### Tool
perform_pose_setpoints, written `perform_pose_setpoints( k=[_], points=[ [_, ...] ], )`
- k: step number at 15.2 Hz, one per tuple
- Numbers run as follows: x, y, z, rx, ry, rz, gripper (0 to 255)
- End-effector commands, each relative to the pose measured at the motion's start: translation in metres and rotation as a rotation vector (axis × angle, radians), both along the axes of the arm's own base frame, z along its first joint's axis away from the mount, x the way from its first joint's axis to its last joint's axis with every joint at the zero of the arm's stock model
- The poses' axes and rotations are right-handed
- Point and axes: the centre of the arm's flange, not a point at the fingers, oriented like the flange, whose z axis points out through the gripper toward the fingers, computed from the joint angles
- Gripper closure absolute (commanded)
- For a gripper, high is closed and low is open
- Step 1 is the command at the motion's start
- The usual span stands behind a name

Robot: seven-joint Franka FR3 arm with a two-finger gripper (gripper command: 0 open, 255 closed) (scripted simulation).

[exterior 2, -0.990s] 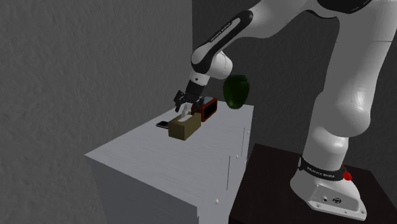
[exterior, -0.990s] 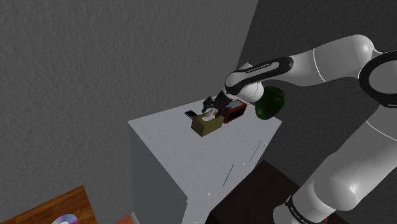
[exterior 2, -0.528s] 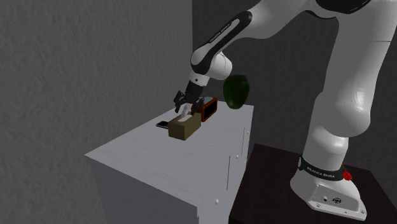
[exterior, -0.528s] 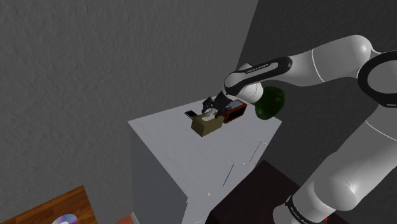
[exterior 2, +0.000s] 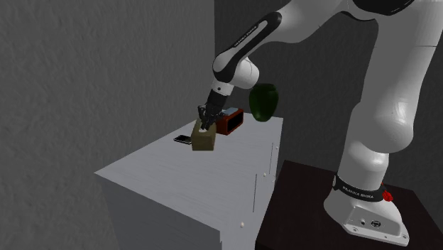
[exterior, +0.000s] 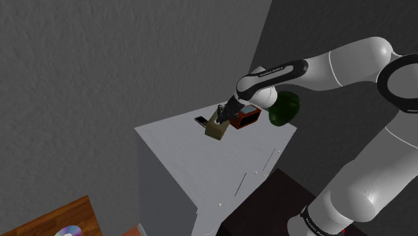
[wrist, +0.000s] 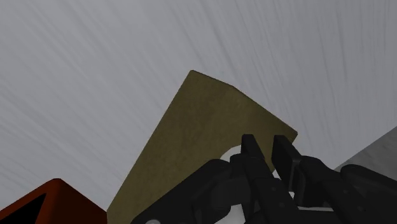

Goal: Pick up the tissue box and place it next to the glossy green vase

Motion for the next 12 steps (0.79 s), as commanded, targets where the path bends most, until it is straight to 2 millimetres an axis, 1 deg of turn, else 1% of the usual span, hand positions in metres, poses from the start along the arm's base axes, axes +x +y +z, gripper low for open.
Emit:
perform_pose_setpoints(
  k=[1,2,12],
  points=[
    [-0.001,0.001,-0.002,0.000,0.005,0.002,255],
    [0.000,0.001,-0.002,0.000,0.005,0.002,255],
    [0.000,0.001,0.050,0.000,0.005,0.002,255]
  ],
)
